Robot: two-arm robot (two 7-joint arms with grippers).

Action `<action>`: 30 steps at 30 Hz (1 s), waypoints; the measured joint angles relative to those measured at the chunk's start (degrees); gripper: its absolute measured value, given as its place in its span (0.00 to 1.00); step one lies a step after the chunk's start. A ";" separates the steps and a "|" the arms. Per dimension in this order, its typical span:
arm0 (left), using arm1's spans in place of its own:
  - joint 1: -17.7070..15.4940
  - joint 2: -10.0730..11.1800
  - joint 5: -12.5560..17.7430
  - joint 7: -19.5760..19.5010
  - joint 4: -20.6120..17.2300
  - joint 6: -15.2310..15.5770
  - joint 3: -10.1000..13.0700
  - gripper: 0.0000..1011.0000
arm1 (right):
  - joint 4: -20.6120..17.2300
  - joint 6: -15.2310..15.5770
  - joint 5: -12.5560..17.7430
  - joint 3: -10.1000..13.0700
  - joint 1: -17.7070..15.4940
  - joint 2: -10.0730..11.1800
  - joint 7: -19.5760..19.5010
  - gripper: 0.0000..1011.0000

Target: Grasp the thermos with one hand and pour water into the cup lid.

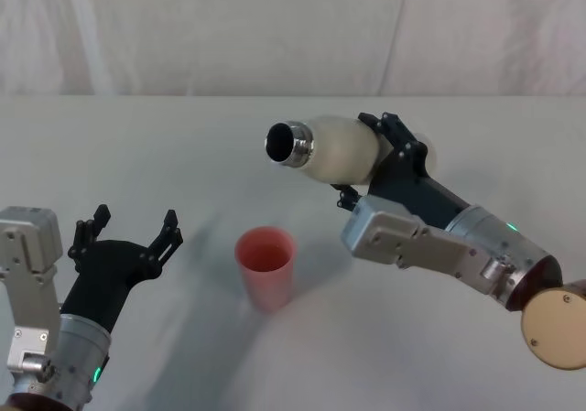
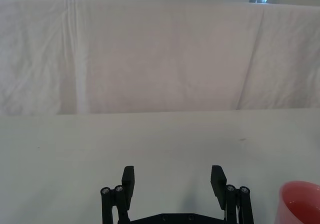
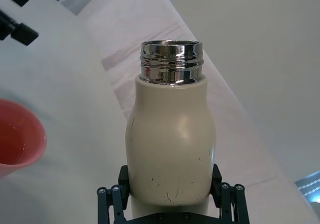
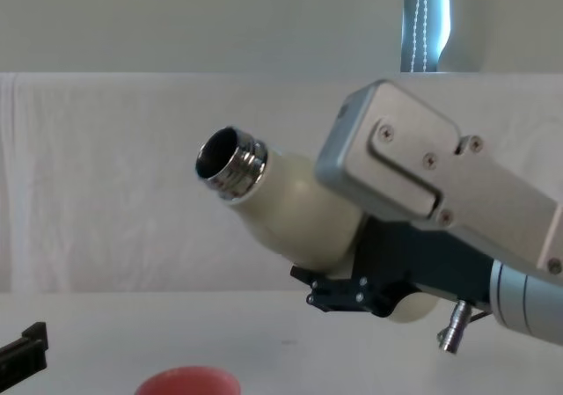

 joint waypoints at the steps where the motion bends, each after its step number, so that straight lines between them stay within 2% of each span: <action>1: 0.00 0.00 0.00 0.00 0.00 0.00 0.00 0.99 | -0.04 -0.02 0.49 0.23 -0.13 -0.06 0.08 0.94; 11: 0.00 0.00 0.00 0.00 0.00 0.00 0.00 0.99 | -0.30 -0.69 7.28 3.57 -1.85 -1.54 0.44 0.94; 30: 0.00 0.00 0.00 0.00 0.00 0.00 0.00 0.99 | -0.71 -1.32 13.52 6.61 -3.51 -2.77 0.85 0.94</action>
